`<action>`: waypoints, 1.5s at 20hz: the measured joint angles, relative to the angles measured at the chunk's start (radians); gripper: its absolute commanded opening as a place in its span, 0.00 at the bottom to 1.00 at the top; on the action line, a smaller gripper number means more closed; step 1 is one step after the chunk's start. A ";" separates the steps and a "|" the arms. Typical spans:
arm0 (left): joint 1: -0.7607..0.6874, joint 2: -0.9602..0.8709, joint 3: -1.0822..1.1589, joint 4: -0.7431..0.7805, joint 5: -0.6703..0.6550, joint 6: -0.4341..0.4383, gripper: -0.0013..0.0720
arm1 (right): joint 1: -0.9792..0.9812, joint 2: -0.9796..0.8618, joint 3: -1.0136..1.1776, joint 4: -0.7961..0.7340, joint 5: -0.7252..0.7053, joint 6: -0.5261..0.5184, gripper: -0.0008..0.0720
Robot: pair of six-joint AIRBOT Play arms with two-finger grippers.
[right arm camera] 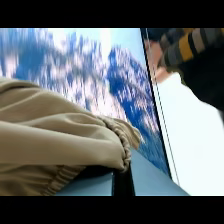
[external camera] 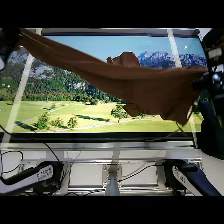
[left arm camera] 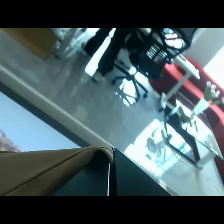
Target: Fold the clothes and pants, and hang the long-sleeved shirts on hangers.
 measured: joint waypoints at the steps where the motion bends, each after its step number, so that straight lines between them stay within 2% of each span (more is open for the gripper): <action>1: 0.031 0.019 0.000 0.007 -0.013 0.000 0.03 | -0.008 -0.066 0.086 0.016 -0.024 0.011 0.05; 6: 0.122 0.050 0.032 0.018 -0.047 -0.021 0.03 | -0.019 -0.291 0.488 0.061 -0.141 0.018 0.05; 9: 0.139 0.049 0.098 0.018 -0.073 -0.031 0.03 | -0.021 -0.359 0.659 0.097 -0.150 0.018 0.05; 11: 0.152 0.051 0.125 0.029 -0.154 -0.034 0.03 | -0.021 -0.370 0.718 0.131 -0.111 0.017 0.05; 14: 0.171 0.050 0.137 0.116 -0.380 -0.034 0.03 | -0.023 -0.363 0.751 0.188 0.012 0.008 0.05; 16: 0.176 0.048 0.106 0.230 -0.503 -0.031 0.03 | -0.030 -0.361 0.713 0.241 0.113 -0.061 0.05; 18: 0.188 0.047 0.034 0.337 -0.584 -0.031 0.03 | -0.037 -0.360 0.619 0.300 0.185 -0.184 0.05; 21: 0.207 0.047 -0.086 0.423 -0.653 -0.018 0.04 | -0.032 -0.341 0.452 0.389 0.293 -0.402 0.05; 23: 0.211 0.050 -0.142 0.451 -0.678 0.008 0.04 | -0.024 -0.304 0.357 0.427 0.340 -0.505 0.05; 26: 0.215 0.052 -0.183 0.472 -0.732 0.039 0.04 | -0.020 -0.209 0.222 0.458 0.412 -0.585 0.05; 30: 0.222 0.058 -0.201 0.526 -0.900 0.095 0.03 | 0.005 -0.016 0.017 0.481 0.523 -0.668 0.05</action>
